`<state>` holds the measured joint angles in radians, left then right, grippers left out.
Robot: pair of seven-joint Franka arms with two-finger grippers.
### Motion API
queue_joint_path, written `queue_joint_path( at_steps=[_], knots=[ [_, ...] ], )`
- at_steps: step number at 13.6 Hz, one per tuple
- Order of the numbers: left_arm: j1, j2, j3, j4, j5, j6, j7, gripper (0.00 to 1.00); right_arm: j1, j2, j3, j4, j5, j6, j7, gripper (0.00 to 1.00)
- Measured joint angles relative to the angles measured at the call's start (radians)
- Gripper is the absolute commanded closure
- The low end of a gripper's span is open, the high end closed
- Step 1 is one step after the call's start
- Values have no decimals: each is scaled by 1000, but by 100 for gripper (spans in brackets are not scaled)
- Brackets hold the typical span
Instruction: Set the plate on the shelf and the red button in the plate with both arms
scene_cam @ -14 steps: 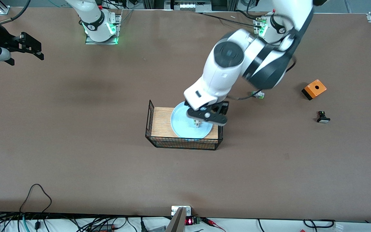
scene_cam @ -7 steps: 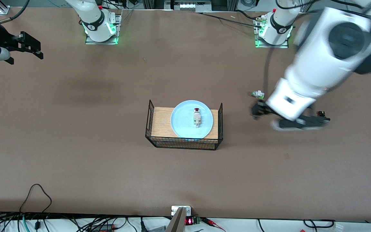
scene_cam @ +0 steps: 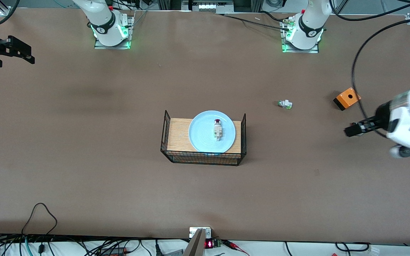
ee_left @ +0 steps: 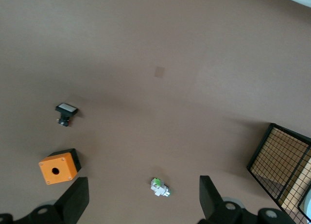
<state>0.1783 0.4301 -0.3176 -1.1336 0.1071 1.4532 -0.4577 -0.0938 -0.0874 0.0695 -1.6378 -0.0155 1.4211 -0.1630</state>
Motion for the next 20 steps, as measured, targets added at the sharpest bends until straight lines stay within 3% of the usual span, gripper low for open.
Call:
queue_joint_path(
  at_steps=[3,6,8,13,17,20],
  knots=[
    [-4,-58,61,-44,-26,7,188,0,0,31,1,8,0,23,1,0],
    [-71,-164,245,-186,-114,74,342,0,-2,76,-13,60,0,30,1,0],
    [-110,-219,315,-265,-128,100,398,0,-6,88,-19,83,0,29,1,0],
    [-129,-254,323,-330,-129,147,406,0,-22,95,-20,89,0,27,0,0],
    [-129,-317,328,-447,-129,236,410,0,-21,106,-19,89,0,27,-1,0],
    [-132,-330,328,-454,-129,236,409,0,-19,125,-14,119,0,27,-2,0]
  ],
)
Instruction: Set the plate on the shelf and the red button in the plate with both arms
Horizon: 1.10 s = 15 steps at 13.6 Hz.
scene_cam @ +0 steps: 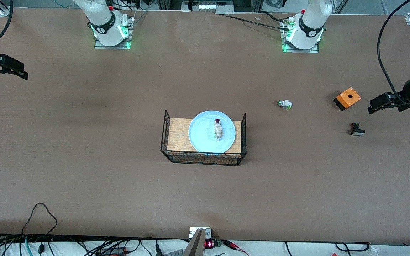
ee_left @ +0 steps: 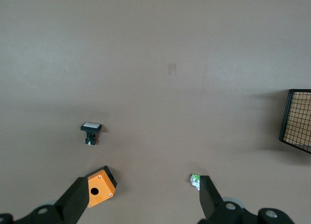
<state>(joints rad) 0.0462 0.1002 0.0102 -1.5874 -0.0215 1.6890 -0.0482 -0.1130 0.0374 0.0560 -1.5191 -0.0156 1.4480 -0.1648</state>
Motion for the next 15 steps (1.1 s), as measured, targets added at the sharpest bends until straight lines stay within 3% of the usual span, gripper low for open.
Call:
queue_joint_path(
  at_steps=[15],
  knots=[
    [-10,-6,2,27,0,-5,13,0,-1,12,2,21,-10,1,0,0]
  ],
)
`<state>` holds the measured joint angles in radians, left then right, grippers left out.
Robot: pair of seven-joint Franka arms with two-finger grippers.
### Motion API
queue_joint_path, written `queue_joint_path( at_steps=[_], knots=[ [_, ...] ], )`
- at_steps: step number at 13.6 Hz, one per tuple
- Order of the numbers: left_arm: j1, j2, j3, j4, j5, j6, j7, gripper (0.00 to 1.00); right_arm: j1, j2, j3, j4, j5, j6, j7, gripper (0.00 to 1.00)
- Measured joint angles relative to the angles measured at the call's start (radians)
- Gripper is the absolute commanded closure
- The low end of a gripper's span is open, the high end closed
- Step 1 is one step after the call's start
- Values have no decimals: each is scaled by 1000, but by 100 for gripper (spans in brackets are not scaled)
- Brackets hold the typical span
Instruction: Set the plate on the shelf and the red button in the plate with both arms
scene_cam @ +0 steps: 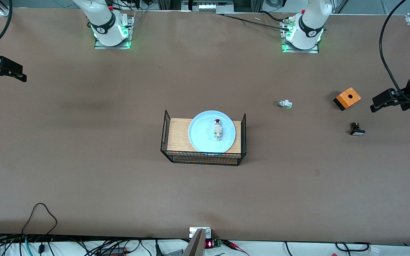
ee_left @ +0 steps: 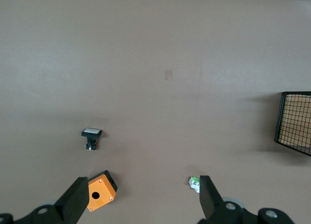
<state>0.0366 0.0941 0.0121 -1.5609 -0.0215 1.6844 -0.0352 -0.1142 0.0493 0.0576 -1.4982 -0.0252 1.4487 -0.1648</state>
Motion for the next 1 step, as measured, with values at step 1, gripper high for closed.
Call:
queue_joint_path(
  at_steps=[1],
  knots=[
    [0,0,0,0,0,0,0,0,0,0,-1,5,-1,0,0,0]
  ],
)
